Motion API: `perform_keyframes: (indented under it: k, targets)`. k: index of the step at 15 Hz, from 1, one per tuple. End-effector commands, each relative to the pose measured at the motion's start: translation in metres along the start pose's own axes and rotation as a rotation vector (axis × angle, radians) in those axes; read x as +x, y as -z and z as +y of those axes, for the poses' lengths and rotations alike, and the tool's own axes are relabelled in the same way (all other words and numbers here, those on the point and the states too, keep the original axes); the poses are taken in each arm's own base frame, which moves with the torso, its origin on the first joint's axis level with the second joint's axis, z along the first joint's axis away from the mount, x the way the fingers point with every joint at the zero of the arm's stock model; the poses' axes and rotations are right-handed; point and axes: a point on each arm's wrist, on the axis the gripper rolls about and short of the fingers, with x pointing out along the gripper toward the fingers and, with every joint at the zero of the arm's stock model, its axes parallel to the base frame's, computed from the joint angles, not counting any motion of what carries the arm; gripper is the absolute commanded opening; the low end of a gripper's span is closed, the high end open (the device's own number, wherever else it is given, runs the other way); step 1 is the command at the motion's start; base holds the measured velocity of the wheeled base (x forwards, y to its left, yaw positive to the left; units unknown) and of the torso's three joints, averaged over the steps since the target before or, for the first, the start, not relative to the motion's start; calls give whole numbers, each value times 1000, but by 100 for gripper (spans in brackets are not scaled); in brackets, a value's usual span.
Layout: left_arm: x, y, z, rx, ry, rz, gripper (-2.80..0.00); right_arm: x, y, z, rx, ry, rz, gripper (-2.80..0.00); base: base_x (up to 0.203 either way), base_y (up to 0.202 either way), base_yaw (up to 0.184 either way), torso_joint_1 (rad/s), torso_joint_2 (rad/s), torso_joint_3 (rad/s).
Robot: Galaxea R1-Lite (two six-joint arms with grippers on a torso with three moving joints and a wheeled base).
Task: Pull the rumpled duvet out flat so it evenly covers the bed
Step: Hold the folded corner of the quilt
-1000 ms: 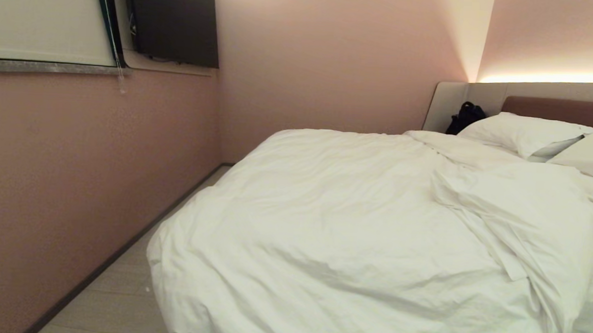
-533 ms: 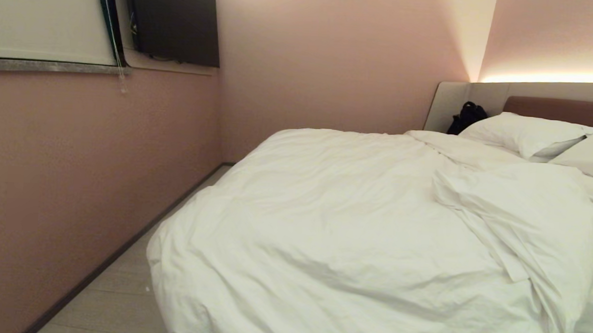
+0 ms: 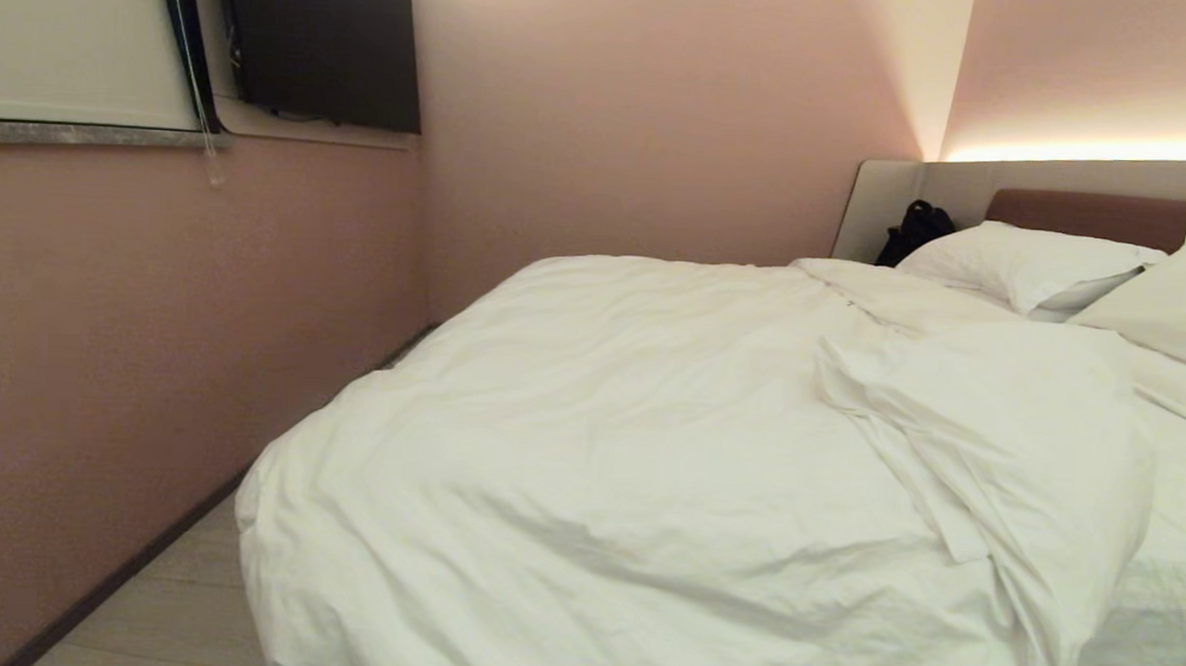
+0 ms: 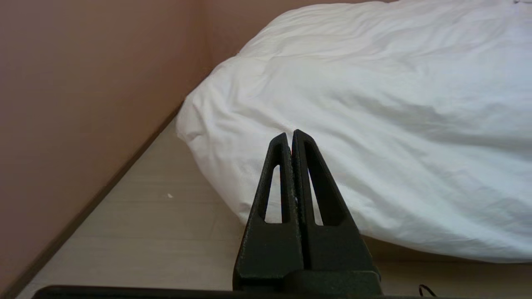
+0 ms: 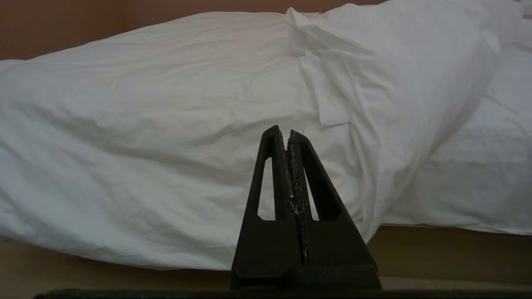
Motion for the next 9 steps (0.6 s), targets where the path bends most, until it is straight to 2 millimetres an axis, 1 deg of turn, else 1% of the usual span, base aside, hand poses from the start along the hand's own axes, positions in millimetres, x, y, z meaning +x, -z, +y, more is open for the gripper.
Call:
perform_keyframes:
  k: [1,9]
  targets:
    - [0,0,0,1,0,0,-280,0,0,0,0,-1,0,-280,0,-195,2,2,-3,0]
    - [0,0,0,1,0,0,-280,0,0,0,0,-1,0,-280,0,-197,1,2,2,2]
